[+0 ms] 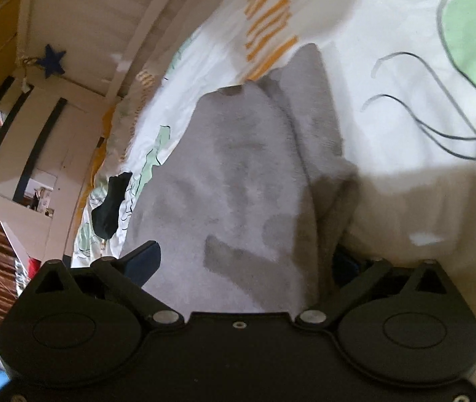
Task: Fold large clothes
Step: 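Grasp the folded side edge with the left gripper while the right gripper grasps it, then fold the side edge over and open the left gripper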
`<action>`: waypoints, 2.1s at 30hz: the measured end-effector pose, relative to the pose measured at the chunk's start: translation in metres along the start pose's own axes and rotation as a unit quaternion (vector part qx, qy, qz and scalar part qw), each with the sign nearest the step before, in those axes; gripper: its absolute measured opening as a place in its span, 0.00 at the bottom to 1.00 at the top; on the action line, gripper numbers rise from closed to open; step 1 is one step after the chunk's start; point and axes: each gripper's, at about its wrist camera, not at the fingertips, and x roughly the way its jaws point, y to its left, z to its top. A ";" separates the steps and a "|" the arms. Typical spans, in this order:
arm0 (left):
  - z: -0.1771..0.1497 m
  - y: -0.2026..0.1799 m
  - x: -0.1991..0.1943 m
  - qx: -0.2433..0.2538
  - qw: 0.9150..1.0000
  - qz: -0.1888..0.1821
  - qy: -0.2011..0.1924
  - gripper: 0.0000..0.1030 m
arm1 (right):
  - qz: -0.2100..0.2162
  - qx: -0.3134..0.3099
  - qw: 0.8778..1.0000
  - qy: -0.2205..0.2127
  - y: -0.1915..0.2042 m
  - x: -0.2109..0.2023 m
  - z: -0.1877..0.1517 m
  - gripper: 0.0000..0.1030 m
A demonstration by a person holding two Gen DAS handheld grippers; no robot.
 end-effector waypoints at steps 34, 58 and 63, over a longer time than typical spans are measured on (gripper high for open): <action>-0.064 -0.007 -0.105 -0.001 0.995 -0.049 0.090 0.19 | -0.094 0.018 0.995 0.001 0.049 -0.083 -0.089 0.19; -0.079 -0.114 -0.117 0.178 0.973 0.097 -0.112 0.72 | -0.210 -0.192 0.952 -0.115 0.116 -0.089 -0.110 0.97; -0.075 -0.123 -0.081 0.183 0.969 0.119 -0.112 0.72 | -0.212 -0.228 0.943 -0.121 0.128 -0.065 -0.100 0.99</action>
